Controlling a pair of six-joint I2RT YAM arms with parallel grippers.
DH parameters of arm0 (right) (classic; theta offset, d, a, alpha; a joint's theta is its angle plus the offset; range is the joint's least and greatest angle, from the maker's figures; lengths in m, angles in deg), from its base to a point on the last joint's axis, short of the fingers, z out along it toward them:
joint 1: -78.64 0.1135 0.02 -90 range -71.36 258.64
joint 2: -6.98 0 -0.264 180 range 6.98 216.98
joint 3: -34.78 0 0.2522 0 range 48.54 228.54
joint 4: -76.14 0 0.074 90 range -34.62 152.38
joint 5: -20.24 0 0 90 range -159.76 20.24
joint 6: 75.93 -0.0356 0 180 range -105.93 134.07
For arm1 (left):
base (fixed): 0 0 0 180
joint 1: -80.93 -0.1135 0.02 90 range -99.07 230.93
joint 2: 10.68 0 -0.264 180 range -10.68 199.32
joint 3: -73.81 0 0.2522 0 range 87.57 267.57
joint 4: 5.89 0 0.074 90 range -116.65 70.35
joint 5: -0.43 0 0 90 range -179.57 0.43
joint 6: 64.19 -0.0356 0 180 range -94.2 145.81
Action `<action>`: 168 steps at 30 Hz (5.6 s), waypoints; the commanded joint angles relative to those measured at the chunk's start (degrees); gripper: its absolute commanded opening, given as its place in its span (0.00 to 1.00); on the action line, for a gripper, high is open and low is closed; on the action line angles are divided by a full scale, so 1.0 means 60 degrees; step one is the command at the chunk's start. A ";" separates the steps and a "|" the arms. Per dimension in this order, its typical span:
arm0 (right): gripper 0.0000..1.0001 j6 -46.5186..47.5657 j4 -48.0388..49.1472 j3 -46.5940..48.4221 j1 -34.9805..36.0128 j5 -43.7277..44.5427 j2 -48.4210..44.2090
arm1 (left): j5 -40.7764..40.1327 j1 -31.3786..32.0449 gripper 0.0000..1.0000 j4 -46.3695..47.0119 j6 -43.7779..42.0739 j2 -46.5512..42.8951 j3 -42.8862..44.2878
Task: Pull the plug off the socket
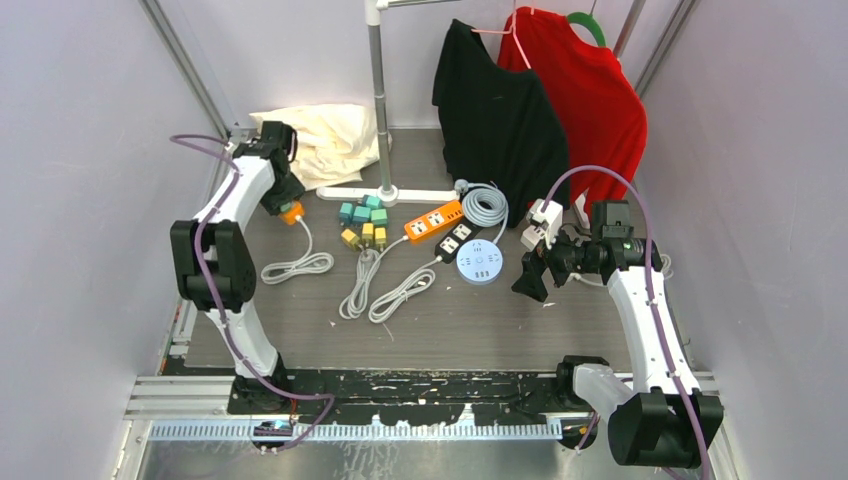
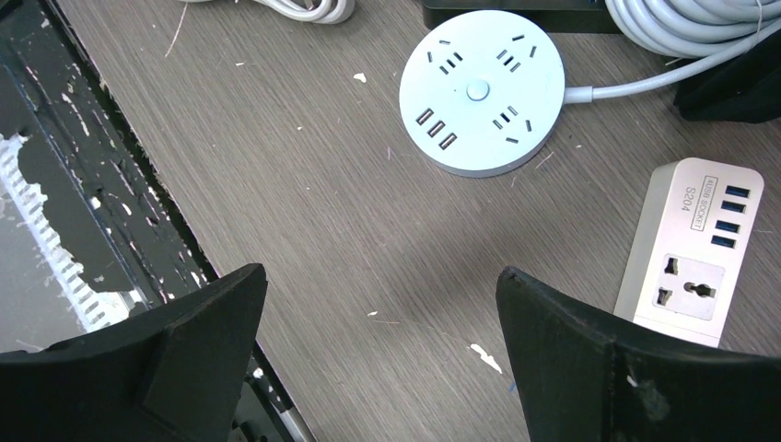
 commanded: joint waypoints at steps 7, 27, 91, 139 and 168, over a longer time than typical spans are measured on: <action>1.00 0.0219 -0.0007 0.0065 0.0078 -0.0202 -0.0080 | 0.0232 0.0956 0.00 0.3070 -0.2452 -0.3354 -0.2830; 1.00 0.0329 -0.0004 0.0015 0.0109 -0.0255 -0.0083 | 0.5107 0.2692 0.00 0.5827 -0.4911 -0.9069 -0.7200; 1.00 0.4006 -0.1765 -0.0056 -0.0140 -0.1992 -0.0078 | 0.6176 1.0064 0.76 1.2042 -0.8876 -0.3442 -0.7818; 0.52 0.5030 0.2808 -0.1633 0.5083 0.0300 0.2514 | 0.6297 0.9537 0.53 1.7465 -0.8776 -0.2801 -1.0751; 0.01 0.5914 0.1405 -0.1412 0.4093 -0.0423 0.2142 | 0.7157 0.9545 0.00 1.6804 -0.9094 -0.2102 -1.0276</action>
